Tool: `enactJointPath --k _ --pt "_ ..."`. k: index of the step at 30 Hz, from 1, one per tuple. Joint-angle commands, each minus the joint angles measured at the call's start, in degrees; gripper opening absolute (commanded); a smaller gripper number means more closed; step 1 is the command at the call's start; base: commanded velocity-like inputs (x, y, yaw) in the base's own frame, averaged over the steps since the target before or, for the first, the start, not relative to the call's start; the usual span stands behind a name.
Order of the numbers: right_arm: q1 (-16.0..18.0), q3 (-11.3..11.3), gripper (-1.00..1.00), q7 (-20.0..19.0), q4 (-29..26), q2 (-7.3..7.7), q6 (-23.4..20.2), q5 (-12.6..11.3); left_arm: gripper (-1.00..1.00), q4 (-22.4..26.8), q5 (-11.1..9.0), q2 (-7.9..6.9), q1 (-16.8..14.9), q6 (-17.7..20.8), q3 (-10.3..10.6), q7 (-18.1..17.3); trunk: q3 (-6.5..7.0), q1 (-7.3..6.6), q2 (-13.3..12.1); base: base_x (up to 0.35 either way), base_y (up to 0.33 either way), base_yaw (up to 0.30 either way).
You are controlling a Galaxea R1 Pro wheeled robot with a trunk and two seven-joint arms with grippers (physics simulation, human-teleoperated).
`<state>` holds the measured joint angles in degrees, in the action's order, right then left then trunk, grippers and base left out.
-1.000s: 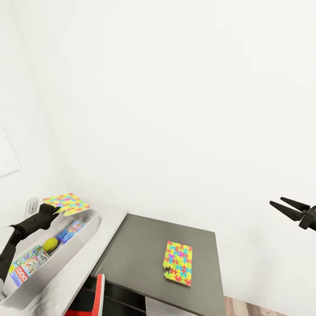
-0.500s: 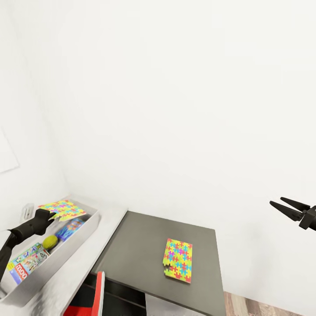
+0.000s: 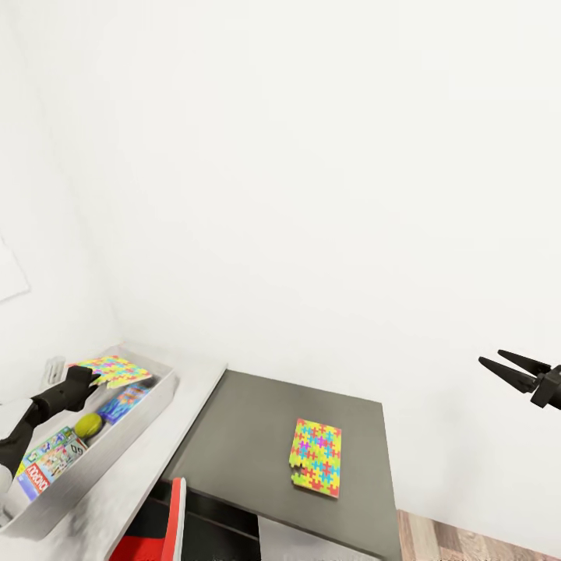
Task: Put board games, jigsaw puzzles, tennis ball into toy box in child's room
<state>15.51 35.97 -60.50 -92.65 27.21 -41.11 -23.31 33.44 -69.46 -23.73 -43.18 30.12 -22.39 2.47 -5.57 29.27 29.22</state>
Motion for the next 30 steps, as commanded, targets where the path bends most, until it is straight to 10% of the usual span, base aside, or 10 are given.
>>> enactJointPath --k 1,15,30 --pt "0.1 0.1 1.0 -0.1 0.0 0.02 -0.3 -0.2 -1.0 -0.6 -0.2 -0.08 -0.5 0.1 -0.2 -0.1 -0.21 0.02 0.1 0.0 0.0 0.0" --pt "0.0 0.3 1.0 -0.1 0.0 0.04 -0.3 -0.2 -1.0 -2.6 0.6 -3.39 -2.1 0.7 0.1 -0.8 -1.51 0.02 0.1 0.0 0.0 0.0" --pt "0.0 0.3 1.0 -0.8 0.0 0.04 -0.3 -0.2 -1.0 -4.9 0.6 -3.61 -3.2 1.3 4.1 -2.6 -2.89 0.02 0.1 0.0 0.0 0.0"
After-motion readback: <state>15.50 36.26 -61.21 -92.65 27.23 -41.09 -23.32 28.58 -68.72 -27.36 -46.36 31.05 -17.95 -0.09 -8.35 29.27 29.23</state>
